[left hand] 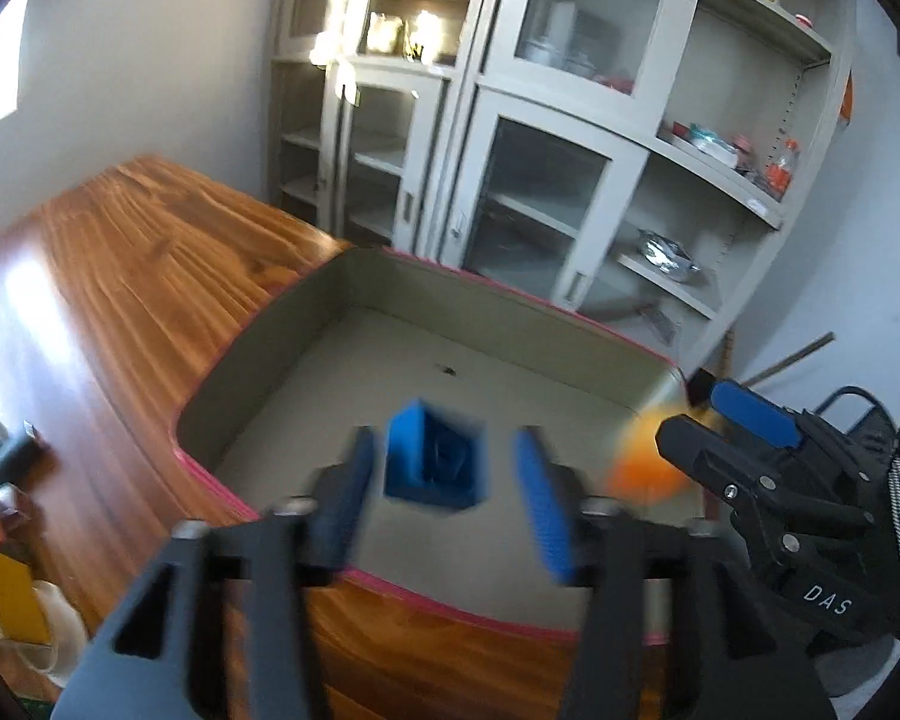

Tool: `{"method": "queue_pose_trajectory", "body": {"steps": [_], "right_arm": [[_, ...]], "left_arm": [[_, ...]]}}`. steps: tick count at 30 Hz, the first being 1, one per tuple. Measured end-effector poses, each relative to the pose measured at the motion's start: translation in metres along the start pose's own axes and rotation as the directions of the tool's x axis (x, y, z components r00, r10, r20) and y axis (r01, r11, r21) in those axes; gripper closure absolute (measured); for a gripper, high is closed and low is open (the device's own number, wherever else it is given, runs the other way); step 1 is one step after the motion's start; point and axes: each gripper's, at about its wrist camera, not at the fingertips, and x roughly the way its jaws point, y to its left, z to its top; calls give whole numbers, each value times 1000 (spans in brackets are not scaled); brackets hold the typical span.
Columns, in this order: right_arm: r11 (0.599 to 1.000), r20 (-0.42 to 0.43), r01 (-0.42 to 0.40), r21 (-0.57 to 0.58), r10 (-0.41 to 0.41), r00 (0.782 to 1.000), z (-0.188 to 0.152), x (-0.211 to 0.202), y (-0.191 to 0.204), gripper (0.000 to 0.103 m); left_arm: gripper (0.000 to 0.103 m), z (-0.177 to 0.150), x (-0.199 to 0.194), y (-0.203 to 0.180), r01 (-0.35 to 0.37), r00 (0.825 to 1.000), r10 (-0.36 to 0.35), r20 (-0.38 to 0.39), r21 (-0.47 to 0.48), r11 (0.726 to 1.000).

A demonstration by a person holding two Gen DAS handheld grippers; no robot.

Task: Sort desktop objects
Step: 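Open both tools to drop the bricks into the pink box, then move both open tools back over the cluttered table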

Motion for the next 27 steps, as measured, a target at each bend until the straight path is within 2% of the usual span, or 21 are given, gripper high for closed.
{"method": "queue_pose_trajectory", "body": {"steps": [6, 14, 21, 27], "right_arm": [[1000, 6, -20, 14, 20, 1000, 1, 2, 1, 26], [998, -6, -68, 1, 68, 998, -2, 7, 18, 26], [993, -3, -117, -6, 117, 993, 0, 4, 28, 26], [983, -2, -181, -24, 181, 984, -2, -1, 49, 26]], "left_arm": [[37, -7, -6, 7, -19, 1000, 19, 14, -28, 999], [37, -17, -31, 15, -129, 990, 129, 62, 1, 992], [37, -30, -55, 37, -171, 982, 175, 67, -68, 983], [37, -55, -78, 56, -205, 975, 214, 64, -126, 971]]}}
